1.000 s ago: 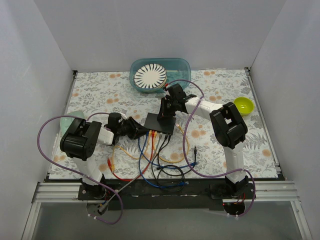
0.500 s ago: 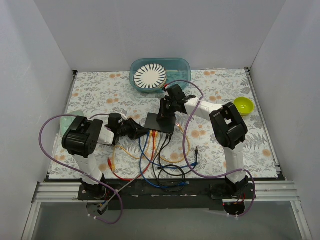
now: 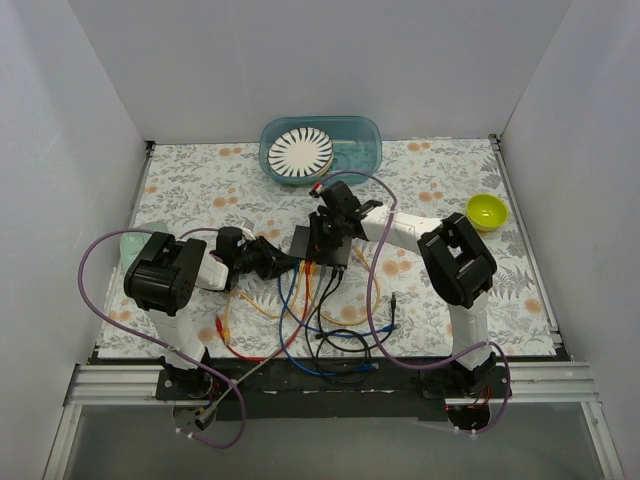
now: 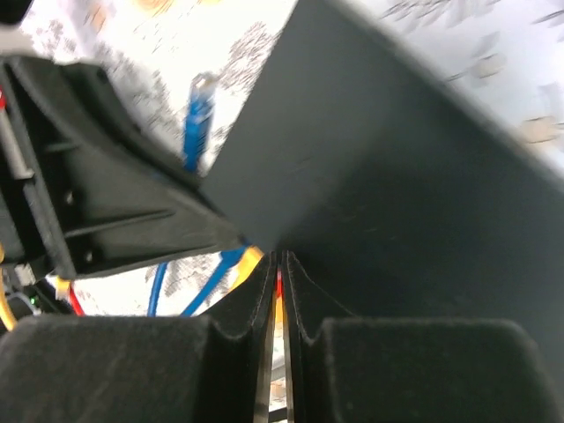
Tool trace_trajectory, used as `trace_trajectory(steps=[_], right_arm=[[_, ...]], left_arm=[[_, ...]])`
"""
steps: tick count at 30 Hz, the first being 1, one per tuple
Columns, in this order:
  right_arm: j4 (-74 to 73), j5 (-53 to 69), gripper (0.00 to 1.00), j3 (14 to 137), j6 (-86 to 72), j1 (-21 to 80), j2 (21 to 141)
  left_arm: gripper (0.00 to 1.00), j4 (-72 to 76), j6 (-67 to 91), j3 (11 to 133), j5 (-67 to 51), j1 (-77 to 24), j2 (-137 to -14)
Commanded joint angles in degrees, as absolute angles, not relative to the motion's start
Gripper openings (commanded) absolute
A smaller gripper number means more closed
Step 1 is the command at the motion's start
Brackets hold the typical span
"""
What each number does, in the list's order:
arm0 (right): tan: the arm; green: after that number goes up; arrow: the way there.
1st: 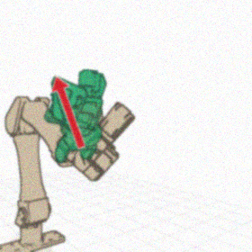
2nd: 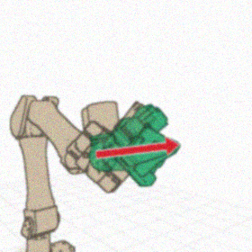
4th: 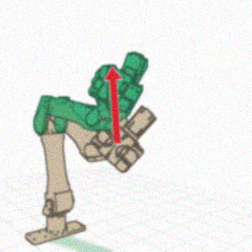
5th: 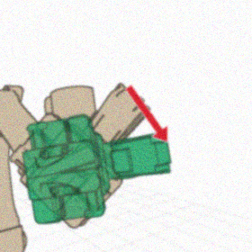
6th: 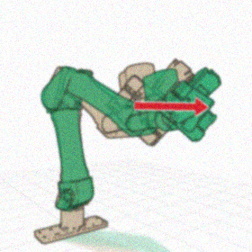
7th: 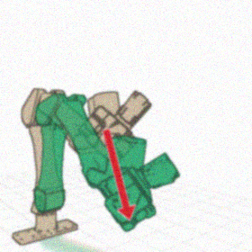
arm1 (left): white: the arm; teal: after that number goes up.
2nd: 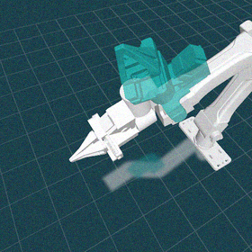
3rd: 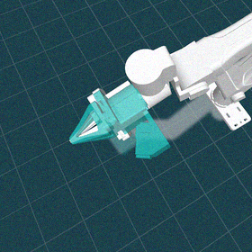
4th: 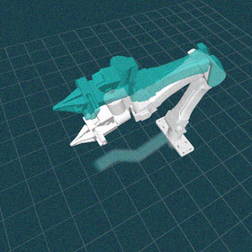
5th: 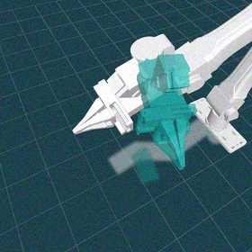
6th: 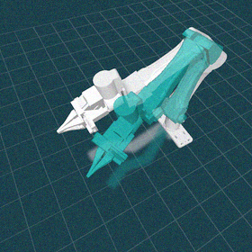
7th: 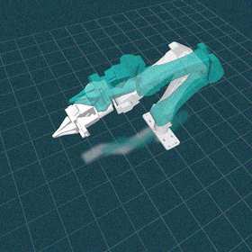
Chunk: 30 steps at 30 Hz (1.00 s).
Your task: Pull the plug from the switch port
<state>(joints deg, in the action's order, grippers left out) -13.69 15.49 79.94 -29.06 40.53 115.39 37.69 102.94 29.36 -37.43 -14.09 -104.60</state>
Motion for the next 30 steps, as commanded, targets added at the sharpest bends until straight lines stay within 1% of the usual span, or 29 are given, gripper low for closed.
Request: trace_trajectory(steps=[1,6,14,23,26,29,30], right_arm=[[-15.4,16.1,0.13,77.5,-28.4,42.6,113.8],[-16.2,15.0,0.13,76.8,-28.0,43.8,114.6],[-18.3,11.9,0.12,81.2,-29.1,42.9,119.2],[-17.9,11.6,0.12,82.6,-29.9,41.7,120.2],[-17.9,11.1,0.12,81.8,-29.6,41.7,119.5],[-17.3,11.3,0.12,79.9,-28.7,41.7,117.6],[-16.8,11.3,0.12,79.0,-28.7,41.7,116.2]], left_arm=[[0.00,32.6,101.9,27.9,-37.1,-14.9,-105.6],[0.00,32.4,101.6,28.2,-37.5,-14.9,-105.3],[0.00,27.9,98.1,27.7,-38.1,-15.0,-101.9],[0.00,24.3,96.8,22.5,-37.4,-14.9,-95.1],[0.00,20.7,95.4,22.8,-35.5,-14.2,-91.0],[0.00,12.3,94.7,24.4,-30.5,-12.3,-85.0],[0.00,7.1,94.3,25.0,-28.7,-11.8,-83.4]])
